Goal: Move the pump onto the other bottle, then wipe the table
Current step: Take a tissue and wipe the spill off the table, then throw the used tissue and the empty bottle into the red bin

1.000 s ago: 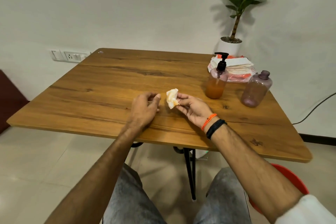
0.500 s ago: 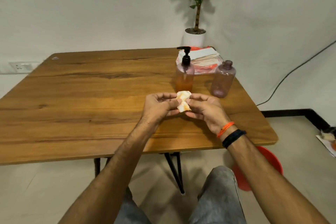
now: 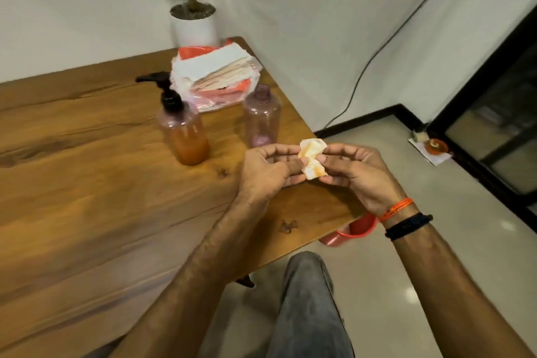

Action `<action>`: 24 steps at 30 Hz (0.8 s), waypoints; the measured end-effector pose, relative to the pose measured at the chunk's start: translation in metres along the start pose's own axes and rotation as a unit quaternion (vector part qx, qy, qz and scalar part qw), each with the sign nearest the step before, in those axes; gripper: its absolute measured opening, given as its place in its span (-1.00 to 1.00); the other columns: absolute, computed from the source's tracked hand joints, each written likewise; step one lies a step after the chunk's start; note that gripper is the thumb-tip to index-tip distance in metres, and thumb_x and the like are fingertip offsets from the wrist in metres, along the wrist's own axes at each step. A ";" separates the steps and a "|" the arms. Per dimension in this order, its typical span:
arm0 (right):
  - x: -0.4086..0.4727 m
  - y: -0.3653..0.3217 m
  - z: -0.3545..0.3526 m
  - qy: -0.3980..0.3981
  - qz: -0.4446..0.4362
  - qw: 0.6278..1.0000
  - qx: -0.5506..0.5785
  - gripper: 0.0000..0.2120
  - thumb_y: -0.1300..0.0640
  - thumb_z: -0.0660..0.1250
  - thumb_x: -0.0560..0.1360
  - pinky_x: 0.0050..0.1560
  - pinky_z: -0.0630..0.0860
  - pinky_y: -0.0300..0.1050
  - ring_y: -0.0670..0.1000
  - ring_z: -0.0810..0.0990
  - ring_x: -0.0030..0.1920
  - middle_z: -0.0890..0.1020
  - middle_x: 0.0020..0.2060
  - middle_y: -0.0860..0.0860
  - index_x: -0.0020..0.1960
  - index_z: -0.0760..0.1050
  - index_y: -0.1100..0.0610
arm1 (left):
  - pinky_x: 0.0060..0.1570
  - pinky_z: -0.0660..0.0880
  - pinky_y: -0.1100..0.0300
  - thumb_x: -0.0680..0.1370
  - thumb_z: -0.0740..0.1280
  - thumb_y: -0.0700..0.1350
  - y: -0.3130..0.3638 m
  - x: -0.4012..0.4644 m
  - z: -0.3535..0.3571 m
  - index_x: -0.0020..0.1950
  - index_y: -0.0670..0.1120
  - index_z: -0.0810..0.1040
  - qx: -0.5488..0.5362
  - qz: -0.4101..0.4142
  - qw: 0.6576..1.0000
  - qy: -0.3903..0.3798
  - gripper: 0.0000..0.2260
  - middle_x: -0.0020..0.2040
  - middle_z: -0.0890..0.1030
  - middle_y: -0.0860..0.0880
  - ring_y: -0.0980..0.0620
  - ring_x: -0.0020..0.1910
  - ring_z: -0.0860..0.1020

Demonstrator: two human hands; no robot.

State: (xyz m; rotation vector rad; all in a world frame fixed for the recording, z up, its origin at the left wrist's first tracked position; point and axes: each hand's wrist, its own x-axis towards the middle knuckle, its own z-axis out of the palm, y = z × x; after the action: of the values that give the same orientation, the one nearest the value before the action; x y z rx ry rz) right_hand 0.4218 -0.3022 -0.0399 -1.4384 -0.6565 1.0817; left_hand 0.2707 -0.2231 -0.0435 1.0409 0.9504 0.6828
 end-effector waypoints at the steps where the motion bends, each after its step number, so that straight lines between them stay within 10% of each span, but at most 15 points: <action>1: 0.001 -0.002 -0.012 0.014 0.013 1.000 0.010 -0.76 0.29 0.45 0.42 -0.25 0.63 -0.22 -0.02 0.69 -0.20 0.70 -0.21 0.10 0.08 0.61 0.28 | -0.30 0.63 0.27 0.42 0.50 -0.34 0.000 0.005 0.013 -0.05 -0.13 0.66 0.008 -0.016 1.000 -0.012 -0.83 -0.19 0.73 -0.05 0.03 -0.21 0.72; 15: 0.030 0.018 -0.150 0.200 0.130 0.963 0.122 -0.86 0.35 0.39 0.47 -0.22 0.65 -0.18 -0.04 0.68 -0.25 0.69 -0.17 0.10 0.03 0.58 0.26 | -0.13 0.67 0.02 0.42 0.39 -0.39 -0.034 0.096 0.174 -0.08 -0.15 0.63 0.230 -0.119 0.963 -0.078 -0.81 -0.23 0.69 0.01 0.01 -0.22 0.69; 24: 0.089 0.110 -0.211 0.292 0.249 0.910 0.158 -0.76 0.36 0.39 0.48 -0.14 0.65 -0.11 0.11 0.64 -0.07 0.65 0.04 0.23 0.14 0.55 0.35 | -0.12 0.67 0.01 0.53 0.31 -0.38 -0.127 0.177 0.236 0.02 -0.23 0.63 0.249 -0.287 0.922 -0.069 -0.85 0.07 0.66 -0.23 -0.12 -0.11 0.64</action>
State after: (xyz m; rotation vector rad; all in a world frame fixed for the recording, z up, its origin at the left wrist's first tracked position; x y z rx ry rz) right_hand 0.6259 -0.3381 -0.1864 -1.5670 0.3231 0.9984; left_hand 0.5649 -0.2172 -0.1723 1.1503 1.2636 -0.1336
